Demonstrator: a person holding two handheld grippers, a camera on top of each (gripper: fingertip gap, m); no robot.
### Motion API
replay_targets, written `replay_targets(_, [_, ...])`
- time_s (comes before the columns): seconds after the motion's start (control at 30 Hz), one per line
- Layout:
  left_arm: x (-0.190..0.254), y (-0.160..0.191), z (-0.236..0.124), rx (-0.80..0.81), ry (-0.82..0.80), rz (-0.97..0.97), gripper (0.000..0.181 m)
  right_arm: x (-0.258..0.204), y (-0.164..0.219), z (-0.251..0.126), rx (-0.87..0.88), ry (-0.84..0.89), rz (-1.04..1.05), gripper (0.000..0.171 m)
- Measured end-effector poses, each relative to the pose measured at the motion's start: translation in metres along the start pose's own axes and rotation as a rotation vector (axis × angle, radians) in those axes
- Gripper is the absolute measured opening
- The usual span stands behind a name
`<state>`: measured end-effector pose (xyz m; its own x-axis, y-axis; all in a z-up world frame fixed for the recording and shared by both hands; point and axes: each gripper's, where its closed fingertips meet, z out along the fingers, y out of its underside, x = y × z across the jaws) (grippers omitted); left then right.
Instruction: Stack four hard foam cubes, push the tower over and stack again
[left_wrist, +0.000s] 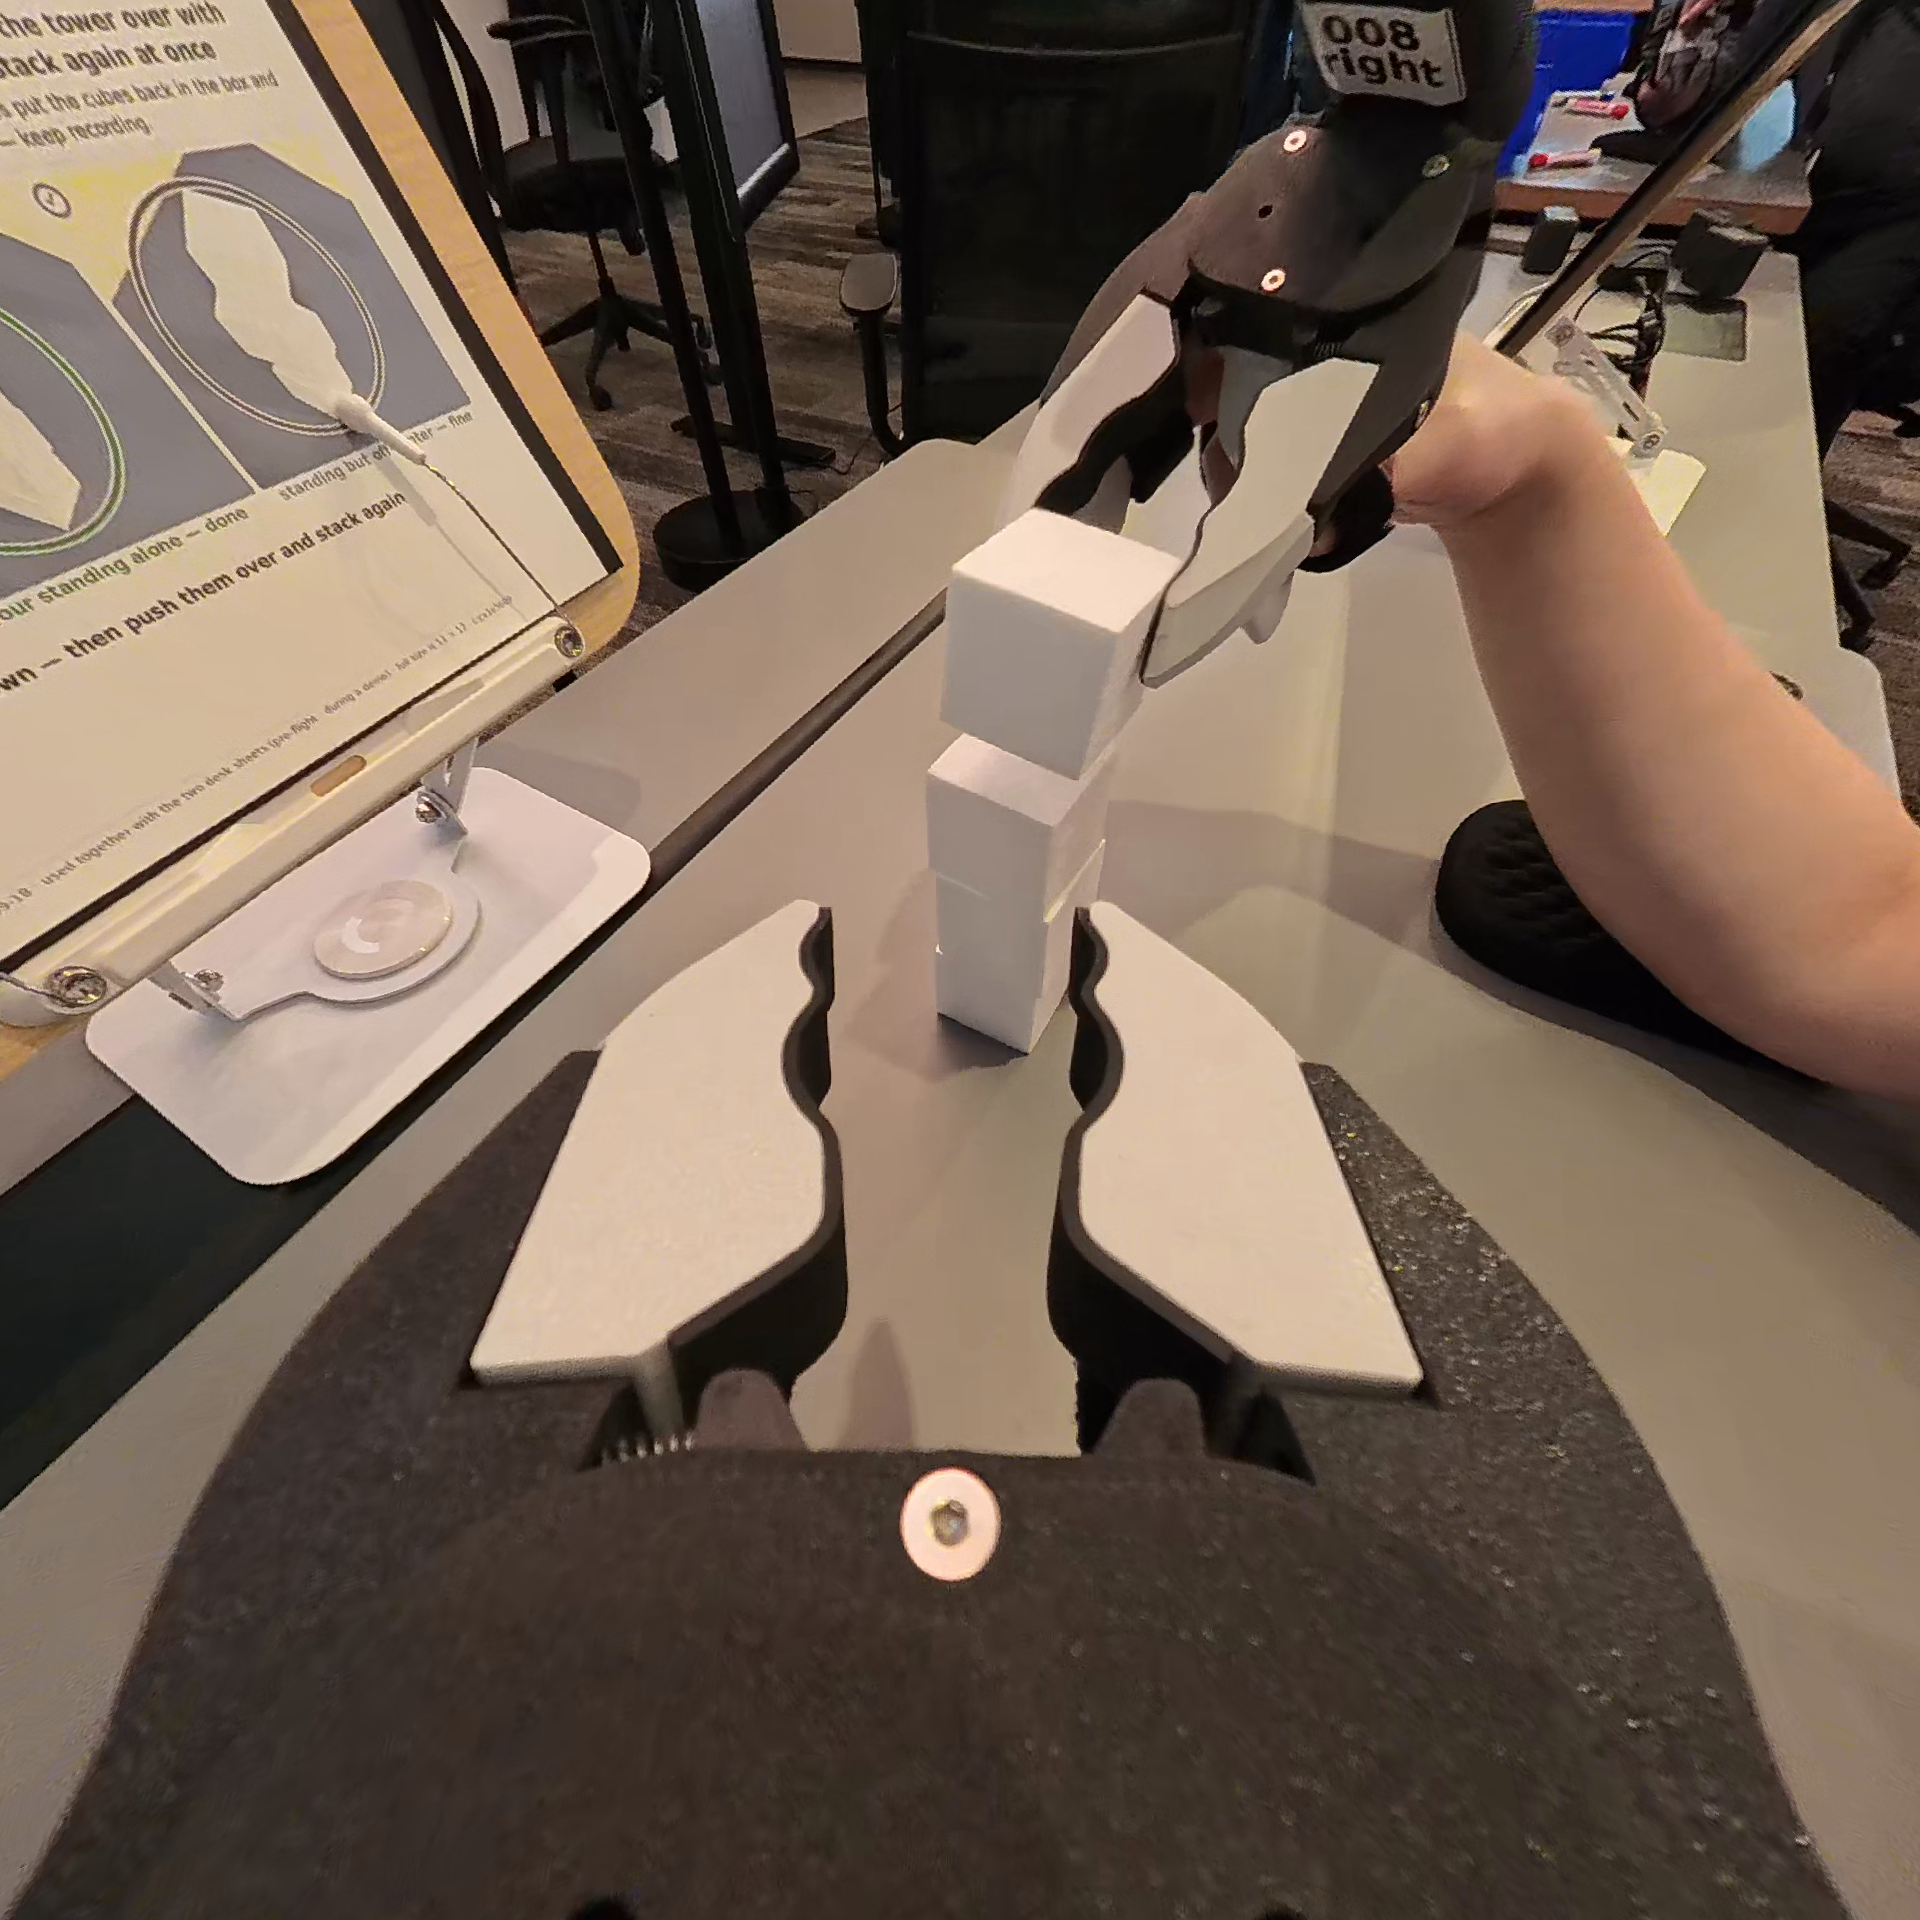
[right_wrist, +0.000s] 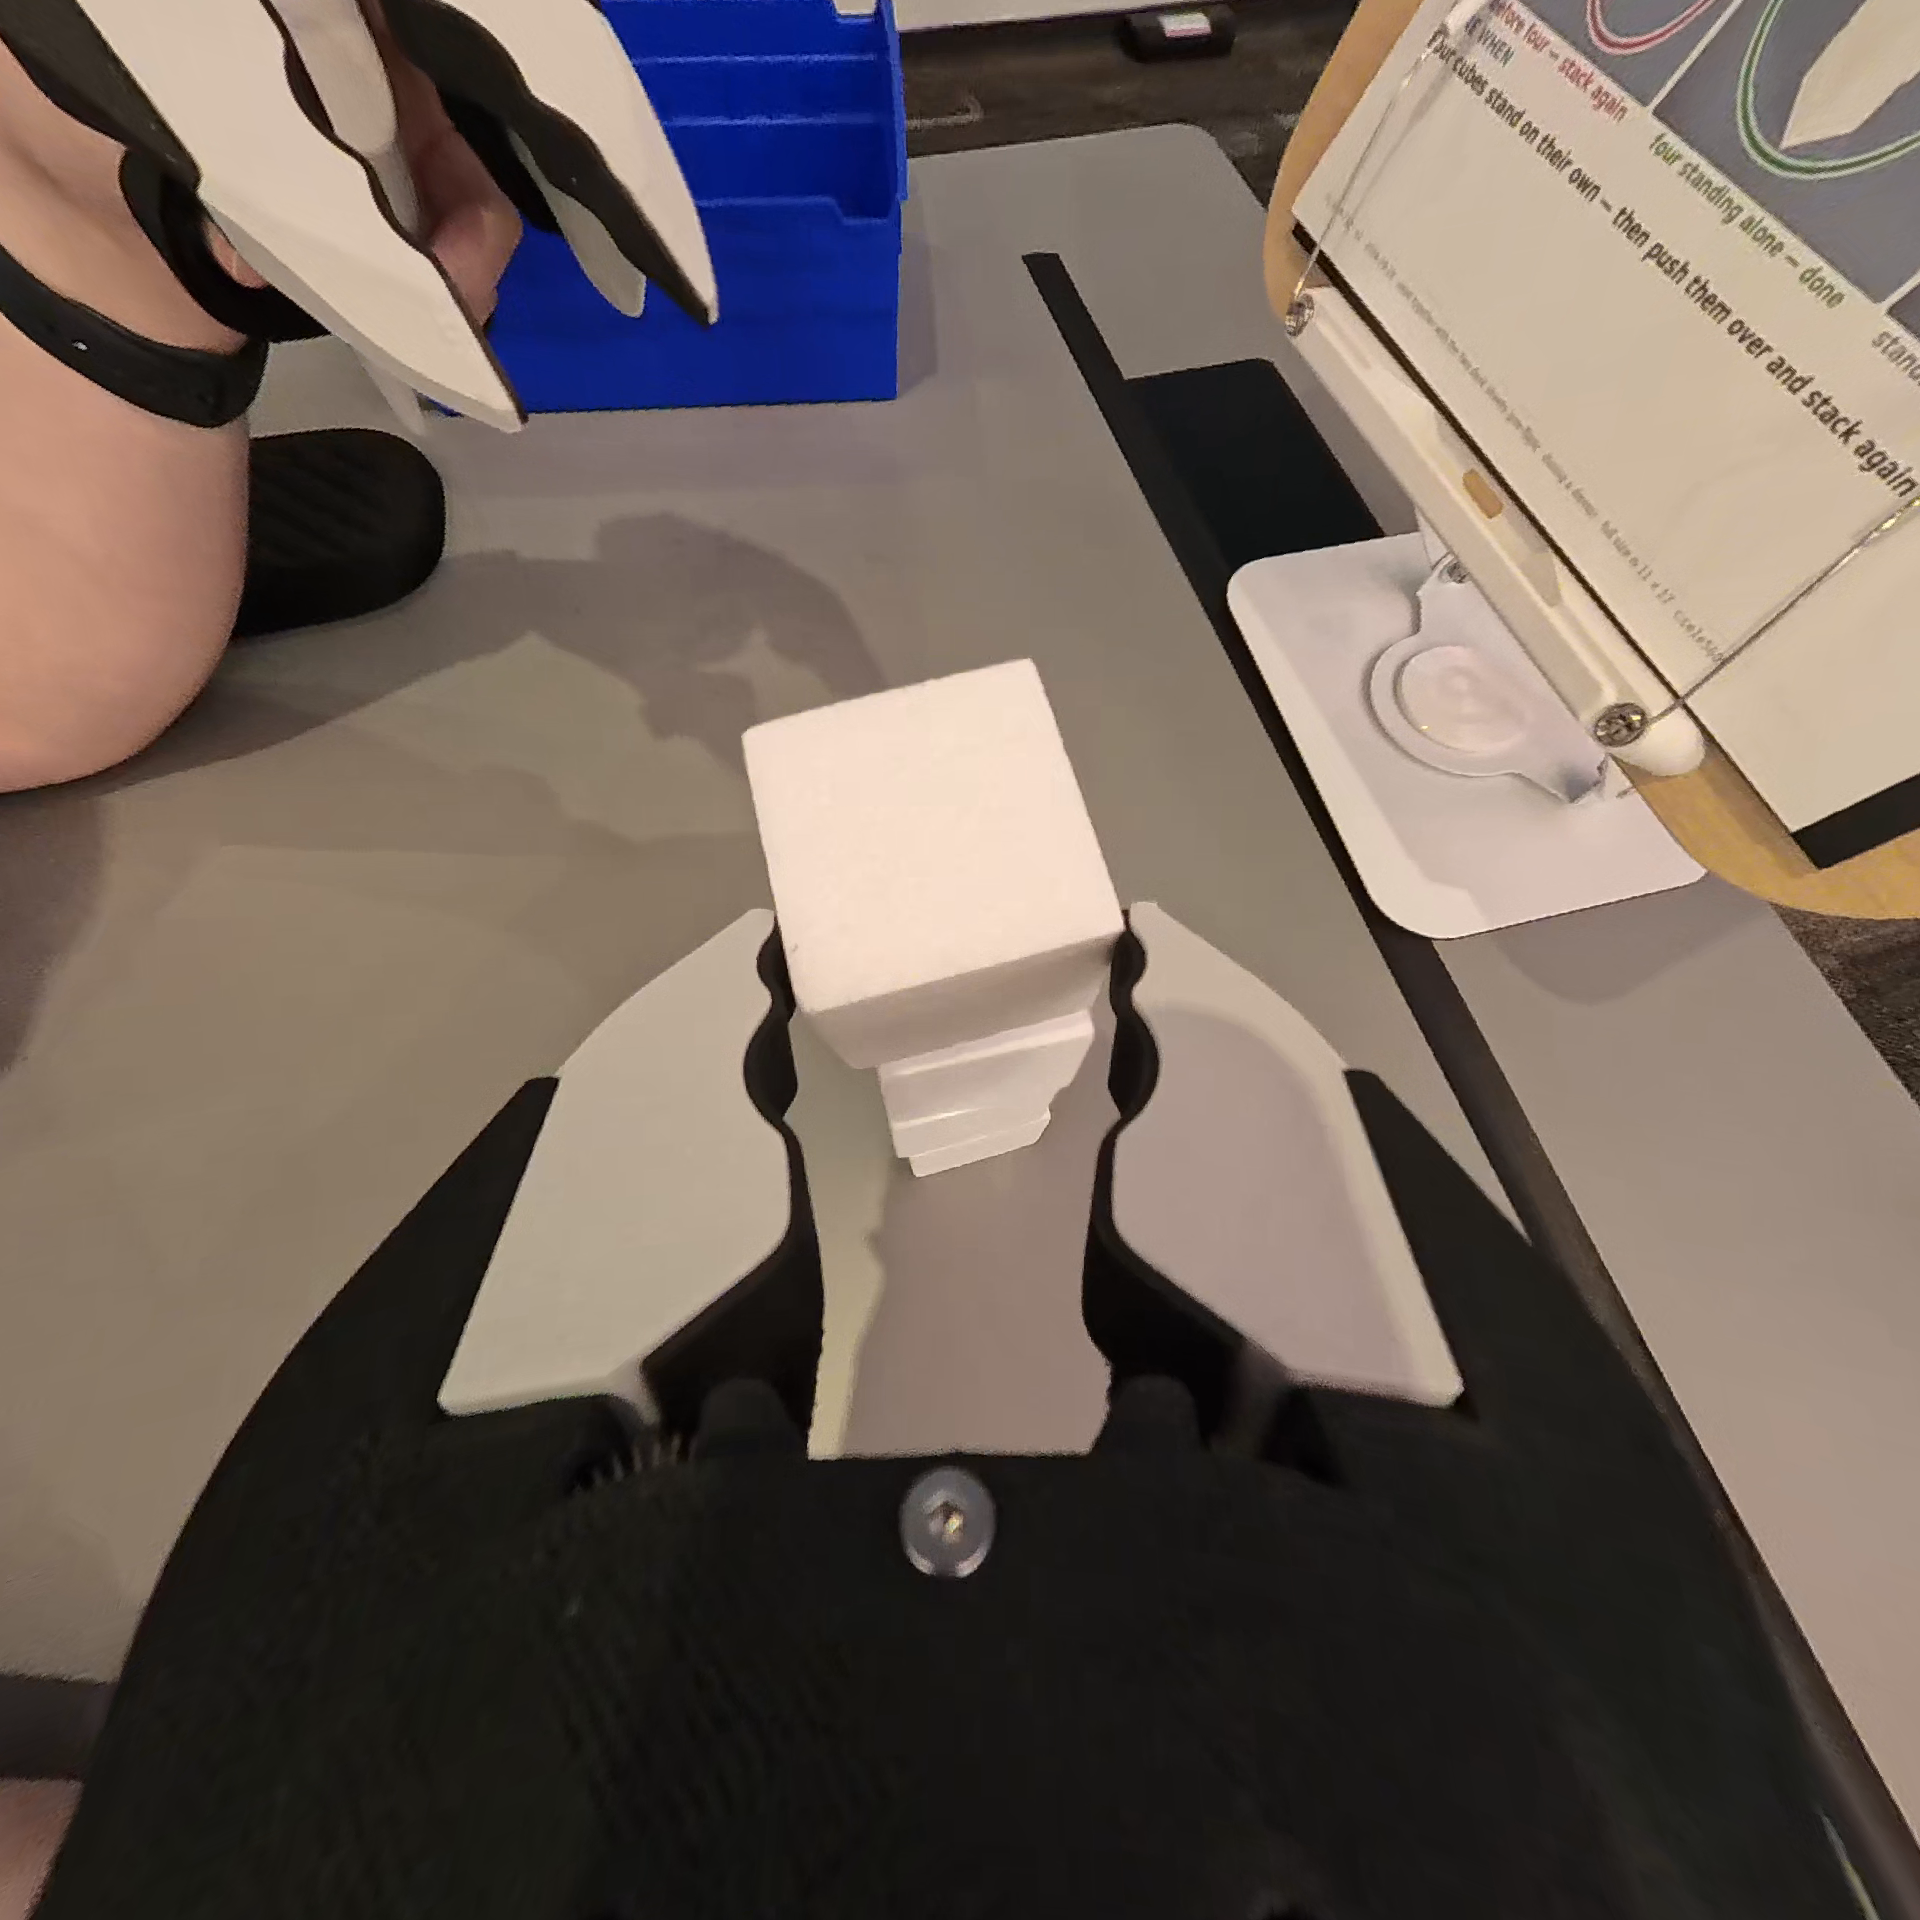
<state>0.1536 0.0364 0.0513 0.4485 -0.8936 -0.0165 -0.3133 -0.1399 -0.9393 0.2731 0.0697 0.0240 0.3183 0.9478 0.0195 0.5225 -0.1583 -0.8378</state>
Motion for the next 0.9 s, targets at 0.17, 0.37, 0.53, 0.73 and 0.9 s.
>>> replay_targets(0.17, [0.0, 0.003, 0.004, -0.014, 0.003, -0.003, 0.043, 0.002, 0.005, 0.006, -0.018, -0.012, 0.015, 0.06])
replay_targets(0.37, [0.002, 0.002, 0.002, -0.009, 0.009, 0.005, 0.043, 0.004, 0.012, 0.013, -0.052, -0.004, 0.015, 0.06])
replay_targets(0.53, [0.002, -0.001, -0.001, 0.004, 0.011, 0.002, 0.043, 0.004, 0.01, 0.011, -0.024, 0.011, -0.02, 0.067])
replay_targets(0.73, [0.0, -0.004, -0.01, 0.023, 0.003, 0.005, 0.043, -0.003, -0.002, -0.032, 0.143, 0.053, -0.09, 0.084])
replay_targets(0.9, [-0.012, -0.009, -0.031, 0.063, -0.041, -0.002, 0.043, 0.031, 0.098, -0.055, -0.175, 0.183, 0.102, 0.001])
